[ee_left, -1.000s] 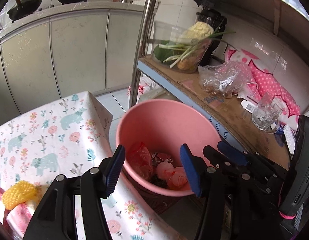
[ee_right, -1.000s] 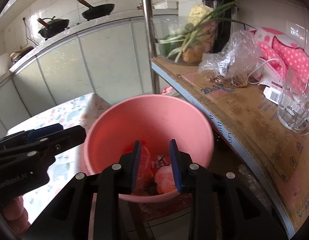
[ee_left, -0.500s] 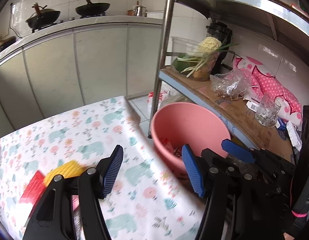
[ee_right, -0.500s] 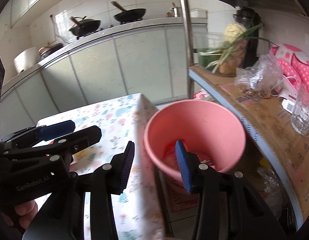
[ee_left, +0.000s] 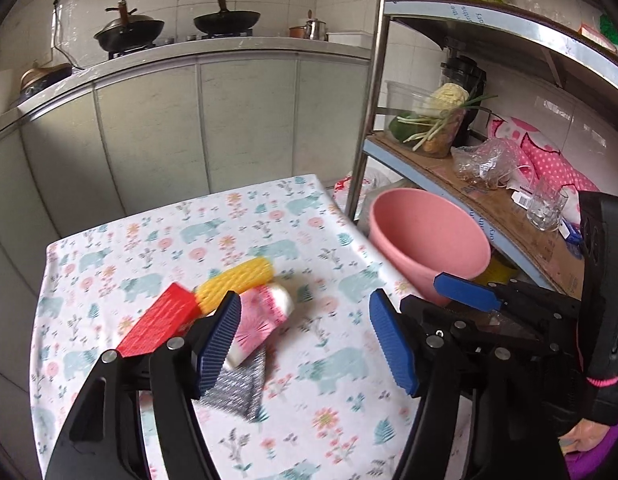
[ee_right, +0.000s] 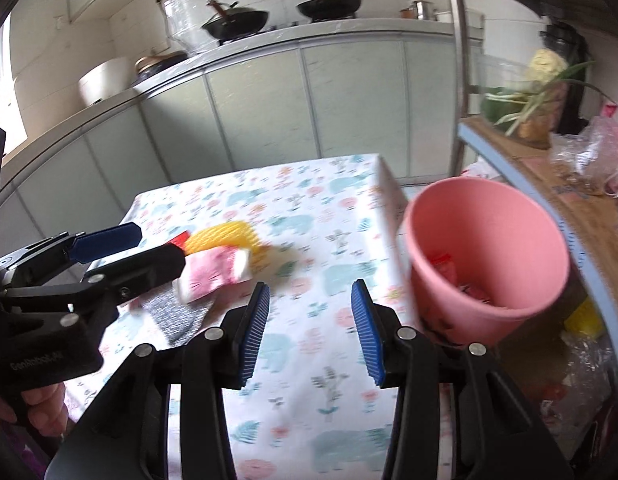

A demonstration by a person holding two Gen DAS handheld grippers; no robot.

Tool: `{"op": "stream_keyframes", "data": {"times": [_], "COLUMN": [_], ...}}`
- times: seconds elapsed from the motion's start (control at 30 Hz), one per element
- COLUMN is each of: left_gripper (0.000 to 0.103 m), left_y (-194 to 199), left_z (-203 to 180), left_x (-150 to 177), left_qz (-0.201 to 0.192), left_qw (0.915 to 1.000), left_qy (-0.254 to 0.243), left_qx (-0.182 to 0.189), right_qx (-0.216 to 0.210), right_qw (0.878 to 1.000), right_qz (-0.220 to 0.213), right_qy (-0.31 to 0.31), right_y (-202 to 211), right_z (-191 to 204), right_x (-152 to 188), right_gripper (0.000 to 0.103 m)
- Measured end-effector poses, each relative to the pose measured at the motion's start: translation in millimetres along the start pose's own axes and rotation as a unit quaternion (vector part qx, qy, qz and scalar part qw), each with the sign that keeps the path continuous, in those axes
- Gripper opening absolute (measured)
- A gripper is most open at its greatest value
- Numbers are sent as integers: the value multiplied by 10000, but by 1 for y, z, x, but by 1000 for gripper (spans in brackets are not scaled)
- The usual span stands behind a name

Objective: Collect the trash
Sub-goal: 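Move both tools back over the remaining trash on the table, then grasp the red box with the left tool while the right tool grasps the yellow mesh net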

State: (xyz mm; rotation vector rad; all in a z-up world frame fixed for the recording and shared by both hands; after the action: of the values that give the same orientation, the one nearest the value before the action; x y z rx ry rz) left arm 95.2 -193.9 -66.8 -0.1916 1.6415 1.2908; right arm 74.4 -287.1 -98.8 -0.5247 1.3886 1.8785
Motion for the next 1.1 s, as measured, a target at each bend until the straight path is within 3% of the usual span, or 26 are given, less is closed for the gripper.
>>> {"op": "stream_keyframes", "data": {"times": [0.4,0.77,0.97,1.1], "left_gripper": [66,66,66,66], "left_y": [25,33,24,18], "left_z": [67,116,134,134], "left_x": [51,85,101,97], "left_qz": [144,327,560,609], "left_qw": [9986,9964,9961,9972], "left_qy": [348,456,468,200], "left_qx": [-368,-641,-503,-394], "right_qx": [-344,-345,-369,-419], "right_qw": [9982,9972,9965,9957], "right_qz": [302,441,569,644], "right_qy": [382,499,485,510], "right_y": [-18,-27,-36,-41], "right_z": [50,62,62,64], "right_x": [15,19,23,26], "right_gripper": [44,44,44,44]}}
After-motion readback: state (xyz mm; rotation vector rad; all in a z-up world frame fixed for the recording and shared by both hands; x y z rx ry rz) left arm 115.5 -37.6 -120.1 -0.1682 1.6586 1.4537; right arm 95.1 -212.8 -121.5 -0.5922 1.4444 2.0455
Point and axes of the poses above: each gripper's, at about its wrist camera, not at the fingertips, and y roughly against the way its jaws point, z to its left, x to its underside, the point moved 10 cm from there along -y, roughly the way its jaws point, and after that the axes turned 11 degrees about -y, right-handed, at the moved point
